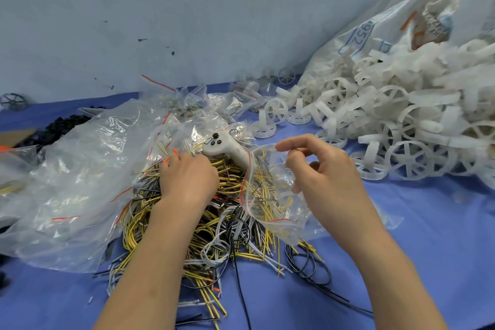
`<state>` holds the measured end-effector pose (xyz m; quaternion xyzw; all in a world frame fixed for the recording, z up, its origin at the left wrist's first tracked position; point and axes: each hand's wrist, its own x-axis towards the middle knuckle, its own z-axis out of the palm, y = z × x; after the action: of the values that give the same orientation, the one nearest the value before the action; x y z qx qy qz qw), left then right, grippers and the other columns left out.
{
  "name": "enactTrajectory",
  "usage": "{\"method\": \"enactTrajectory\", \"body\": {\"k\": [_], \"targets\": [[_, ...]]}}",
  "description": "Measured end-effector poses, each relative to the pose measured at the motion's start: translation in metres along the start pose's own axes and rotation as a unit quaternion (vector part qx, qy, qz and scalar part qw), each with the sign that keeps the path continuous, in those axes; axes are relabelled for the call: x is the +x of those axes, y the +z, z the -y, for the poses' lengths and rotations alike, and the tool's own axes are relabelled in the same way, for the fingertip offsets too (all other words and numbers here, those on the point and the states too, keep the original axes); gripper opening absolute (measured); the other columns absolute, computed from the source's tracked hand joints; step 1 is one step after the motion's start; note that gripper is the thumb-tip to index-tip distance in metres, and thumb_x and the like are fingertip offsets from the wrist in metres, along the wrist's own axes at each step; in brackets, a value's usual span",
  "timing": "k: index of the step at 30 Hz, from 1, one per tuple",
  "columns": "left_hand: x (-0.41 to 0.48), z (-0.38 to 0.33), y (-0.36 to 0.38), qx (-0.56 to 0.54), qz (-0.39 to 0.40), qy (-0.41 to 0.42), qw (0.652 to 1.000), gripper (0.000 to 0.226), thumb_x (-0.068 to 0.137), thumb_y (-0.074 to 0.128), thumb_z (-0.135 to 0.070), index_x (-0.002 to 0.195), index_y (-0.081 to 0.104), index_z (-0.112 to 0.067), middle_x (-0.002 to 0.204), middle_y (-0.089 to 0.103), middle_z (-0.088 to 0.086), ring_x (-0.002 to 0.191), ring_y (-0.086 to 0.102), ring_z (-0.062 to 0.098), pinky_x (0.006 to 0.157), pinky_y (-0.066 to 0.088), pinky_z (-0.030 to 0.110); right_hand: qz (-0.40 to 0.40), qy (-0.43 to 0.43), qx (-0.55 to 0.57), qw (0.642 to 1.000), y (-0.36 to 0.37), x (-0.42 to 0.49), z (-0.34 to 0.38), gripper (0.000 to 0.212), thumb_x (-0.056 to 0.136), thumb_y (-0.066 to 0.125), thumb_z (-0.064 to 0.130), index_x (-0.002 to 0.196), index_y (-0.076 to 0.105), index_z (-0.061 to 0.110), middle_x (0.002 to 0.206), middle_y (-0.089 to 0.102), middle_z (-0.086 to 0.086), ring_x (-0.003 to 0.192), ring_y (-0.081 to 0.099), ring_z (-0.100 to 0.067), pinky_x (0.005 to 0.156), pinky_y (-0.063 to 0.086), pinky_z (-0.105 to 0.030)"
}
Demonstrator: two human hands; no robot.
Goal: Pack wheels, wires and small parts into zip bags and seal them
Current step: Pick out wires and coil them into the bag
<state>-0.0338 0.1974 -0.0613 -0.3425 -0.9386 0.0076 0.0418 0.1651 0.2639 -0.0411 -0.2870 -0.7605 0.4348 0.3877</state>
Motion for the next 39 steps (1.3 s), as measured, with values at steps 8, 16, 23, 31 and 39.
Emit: {"method": "enactTrajectory", "body": {"k": [8, 16, 23, 31, 39], "targets": [[-0.012, 0.031, -0.018, -0.077, 0.044, 0.105, 0.990, 0.031, 0.096, 0.049, -0.042, 0.082, 0.065, -0.020, 0.114, 0.052, -0.005, 0.113, 0.043, 0.021, 0.099, 0.041, 0.043, -0.002, -0.009, -0.003, 1.000, 0.002, 0.000, -0.001, 0.026, 0.093, 0.053, 0.023, 0.086, 0.067, 0.043, 0.080, 0.061, 0.020, 0.061, 0.059, -0.027, 0.044, 0.034, -0.016], [-0.024, 0.027, -0.023, -0.120, 0.017, 0.130, 0.984, 0.023, 0.098, 0.046, -0.042, 0.110, 0.062, -0.031, 0.109, 0.064, -0.006, 0.111, 0.052, 0.019, 0.098, 0.043, 0.044, 0.001, -0.013, -0.012, 1.000, 0.008, -0.001, -0.003, 0.024, 0.093, 0.053, 0.025, 0.086, 0.067, 0.044, 0.082, 0.062, 0.021, 0.059, 0.060, -0.023, 0.049, 0.038, -0.020], [-0.024, 0.043, -0.028, -0.141, 0.081, 0.146, 0.976, 0.020, 0.096, 0.057, -0.040, 0.113, 0.061, -0.030, 0.119, 0.058, -0.008, 0.099, 0.056, 0.010, 0.086, 0.044, 0.029, 0.001, -0.008, -0.017, 1.000, 0.005, 0.001, -0.005, 0.025, 0.093, 0.052, 0.024, 0.087, 0.067, 0.044, 0.082, 0.061, 0.022, 0.061, 0.060, -0.027, 0.045, 0.035, -0.018], [-0.037, 0.065, -0.060, -0.251, -0.068, 0.199, 0.945, 0.008, 0.097, 0.053, -0.037, 0.098, 0.060, -0.041, 0.091, 0.058, -0.025, 0.083, 0.054, -0.007, 0.066, 0.035, 0.014, 0.009, -0.016, -0.018, 1.000, 0.008, 0.001, -0.008, 0.023, 0.093, 0.053, 0.025, 0.088, 0.068, 0.041, 0.083, 0.061, 0.024, 0.056, 0.057, -0.024, 0.049, 0.037, -0.017], [-0.062, 0.061, -0.096, -0.327, -0.256, 0.253, 0.874, 0.020, 0.096, 0.049, -0.033, 0.106, 0.067, -0.032, 0.088, 0.062, -0.014, 0.078, 0.056, 0.006, 0.071, 0.039, 0.009, -0.031, -0.087, -0.070, 0.993, 0.019, -0.001, -0.004, 0.010, 0.096, 0.057, 0.043, 0.102, 0.064, 0.045, 0.076, 0.059, 0.017, 0.053, 0.050, -0.008, 0.053, 0.033, -0.023]]}}
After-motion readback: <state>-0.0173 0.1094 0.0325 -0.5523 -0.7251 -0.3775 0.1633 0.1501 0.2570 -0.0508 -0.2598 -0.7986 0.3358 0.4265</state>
